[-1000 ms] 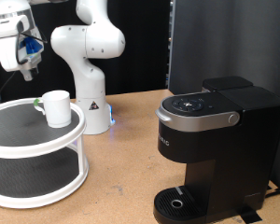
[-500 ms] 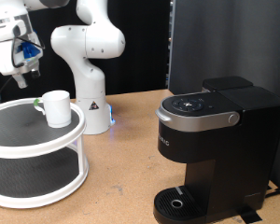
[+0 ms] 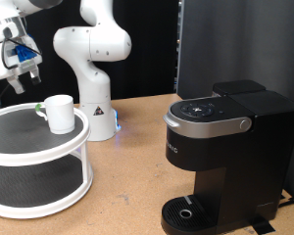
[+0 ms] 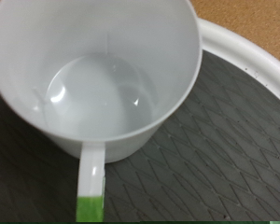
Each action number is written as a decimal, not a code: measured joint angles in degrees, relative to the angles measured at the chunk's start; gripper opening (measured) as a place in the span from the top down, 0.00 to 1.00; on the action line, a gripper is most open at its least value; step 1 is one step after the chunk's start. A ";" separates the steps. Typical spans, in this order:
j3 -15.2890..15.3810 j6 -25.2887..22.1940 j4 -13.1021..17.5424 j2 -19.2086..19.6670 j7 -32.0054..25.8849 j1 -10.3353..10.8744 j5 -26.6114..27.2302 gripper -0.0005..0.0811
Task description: Make a cup of coffee with the keurig machine
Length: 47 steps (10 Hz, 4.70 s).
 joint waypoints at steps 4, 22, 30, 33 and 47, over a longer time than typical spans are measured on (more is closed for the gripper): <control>-0.75 1.83 -1.22 0.92 -0.41 1.11 1.68 0.01; -1.33 5.09 -4.84 3.57 -3.18 2.47 2.56 0.01; -3.56 5.07 -5.53 2.57 -6.00 1.56 2.73 0.01; -3.26 6.20 -5.72 2.59 -5.61 1.55 2.69 0.01; -1.03 11.19 -6.46 5.19 -2.29 2.70 3.93 0.01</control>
